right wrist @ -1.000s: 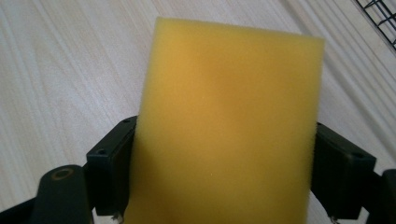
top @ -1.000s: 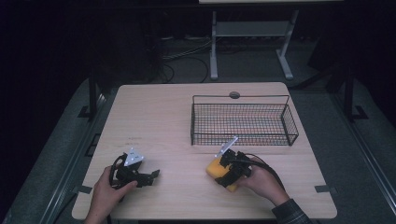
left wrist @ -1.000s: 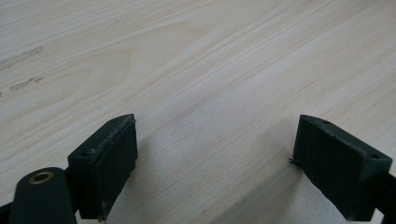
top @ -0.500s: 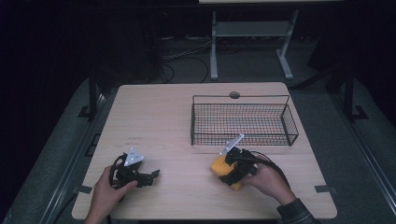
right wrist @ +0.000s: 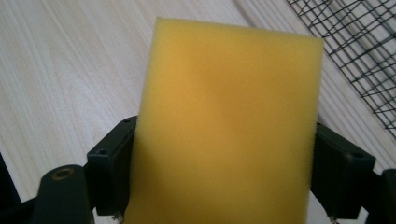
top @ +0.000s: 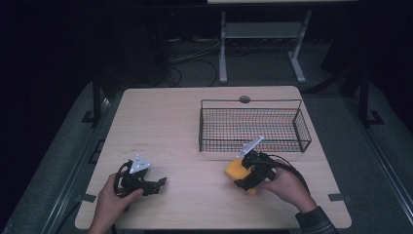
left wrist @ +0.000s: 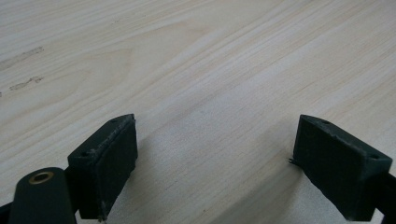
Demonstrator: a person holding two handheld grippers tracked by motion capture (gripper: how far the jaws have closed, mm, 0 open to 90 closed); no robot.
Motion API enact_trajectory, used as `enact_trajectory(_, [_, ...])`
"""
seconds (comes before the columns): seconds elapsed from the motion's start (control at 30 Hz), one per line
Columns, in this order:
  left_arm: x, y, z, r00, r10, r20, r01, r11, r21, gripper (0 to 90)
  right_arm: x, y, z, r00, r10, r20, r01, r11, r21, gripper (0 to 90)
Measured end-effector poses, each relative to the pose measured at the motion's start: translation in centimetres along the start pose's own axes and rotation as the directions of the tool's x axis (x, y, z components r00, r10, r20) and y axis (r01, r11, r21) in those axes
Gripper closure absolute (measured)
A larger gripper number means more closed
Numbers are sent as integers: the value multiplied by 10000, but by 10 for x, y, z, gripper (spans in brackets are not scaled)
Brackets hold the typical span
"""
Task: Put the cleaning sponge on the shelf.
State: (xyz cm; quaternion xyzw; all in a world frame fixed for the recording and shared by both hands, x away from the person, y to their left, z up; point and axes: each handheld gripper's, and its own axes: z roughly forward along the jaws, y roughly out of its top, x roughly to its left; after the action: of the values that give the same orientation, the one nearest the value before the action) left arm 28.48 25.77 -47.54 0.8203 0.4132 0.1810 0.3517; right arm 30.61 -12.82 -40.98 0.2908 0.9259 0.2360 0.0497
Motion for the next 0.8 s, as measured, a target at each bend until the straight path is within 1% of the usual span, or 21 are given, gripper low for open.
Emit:
enact_trajectory(0.3, [0, 0, 0, 10000, -2, 0, 2, 10000, 1, 129, -7, -3, -16, 9997, 176, 168, -172, 9997, -196, 201])
enact_trajectory(0.63, [0, 0, 0, 10000, -2, 0, 2, 10000, -2, 129, -15, -5, -30, 9987, 411, 301, -401, 9986, -338, 201])
enact_trajectory(0.8, [0, 0, 0, 10000, 0, 1, 0, 10000, -1, 129, -19, -5, -36, 9983, 456, 362, -441, 9981, -430, 201])
